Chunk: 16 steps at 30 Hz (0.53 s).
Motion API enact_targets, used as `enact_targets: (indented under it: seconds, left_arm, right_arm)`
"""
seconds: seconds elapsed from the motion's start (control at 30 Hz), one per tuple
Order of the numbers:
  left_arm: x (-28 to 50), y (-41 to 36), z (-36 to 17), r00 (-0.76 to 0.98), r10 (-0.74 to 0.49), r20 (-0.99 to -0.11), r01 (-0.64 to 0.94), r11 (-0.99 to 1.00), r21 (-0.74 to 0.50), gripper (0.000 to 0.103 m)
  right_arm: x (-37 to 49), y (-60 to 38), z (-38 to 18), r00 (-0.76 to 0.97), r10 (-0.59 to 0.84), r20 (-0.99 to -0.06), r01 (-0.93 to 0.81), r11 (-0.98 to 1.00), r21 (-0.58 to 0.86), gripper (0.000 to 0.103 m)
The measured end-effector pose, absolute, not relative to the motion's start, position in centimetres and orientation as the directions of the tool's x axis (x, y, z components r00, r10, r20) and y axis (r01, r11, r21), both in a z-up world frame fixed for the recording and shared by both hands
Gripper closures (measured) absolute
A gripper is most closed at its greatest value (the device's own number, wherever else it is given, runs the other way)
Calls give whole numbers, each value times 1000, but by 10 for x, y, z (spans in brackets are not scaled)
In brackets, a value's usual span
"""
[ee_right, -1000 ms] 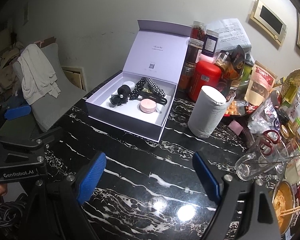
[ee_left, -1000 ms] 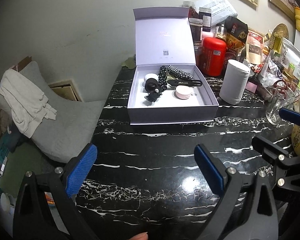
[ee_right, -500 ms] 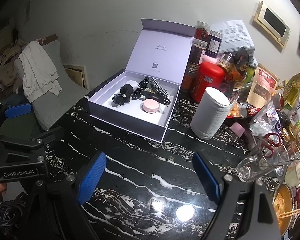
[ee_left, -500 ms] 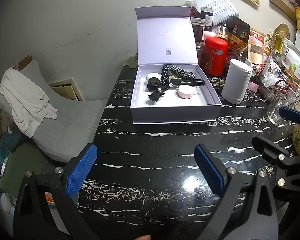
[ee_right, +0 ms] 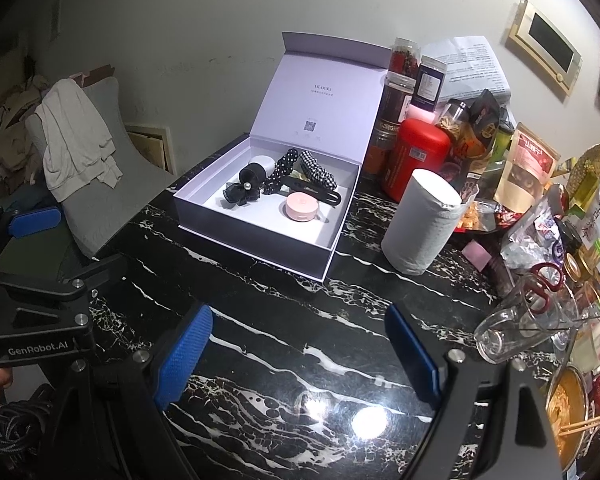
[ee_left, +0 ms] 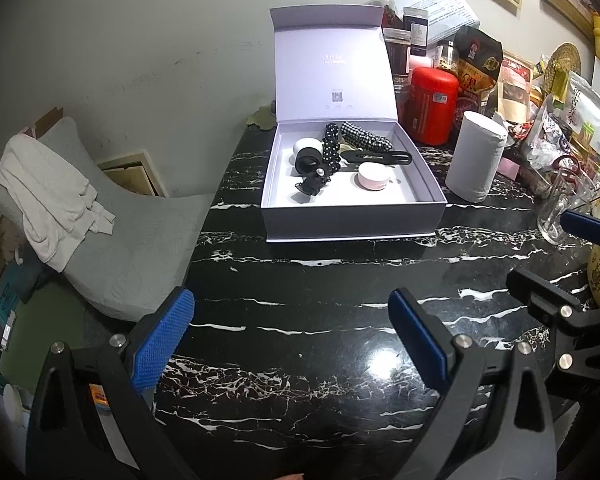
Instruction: Organize objects
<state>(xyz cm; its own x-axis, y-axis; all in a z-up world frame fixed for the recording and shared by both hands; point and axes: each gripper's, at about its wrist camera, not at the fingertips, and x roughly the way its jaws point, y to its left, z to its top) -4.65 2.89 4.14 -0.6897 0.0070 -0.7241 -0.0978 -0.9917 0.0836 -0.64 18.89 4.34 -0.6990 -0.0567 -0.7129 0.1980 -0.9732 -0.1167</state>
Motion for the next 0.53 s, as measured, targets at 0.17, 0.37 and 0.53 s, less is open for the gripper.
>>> enact_targets:
  seconds: [0.17, 0.37, 0.53]
  left_arm:
    - [-48, 29, 38, -682, 6, -731, -99, -992, 84, 5]
    - [-48, 29, 36, -684, 14, -729, -102, -992, 78, 5]
    - [-49, 29, 34, -682, 18, -732, -107, -991, 75, 5]
  right_arm:
    - [-7, 188, 41, -694, -55, -718, 199, -973, -119, 14]
    - [-9, 189, 38, -689, -54, -723, 200, -973, -118, 14]
    - [-10, 189, 36, -684, -54, -728, 201, -972, -117, 14]
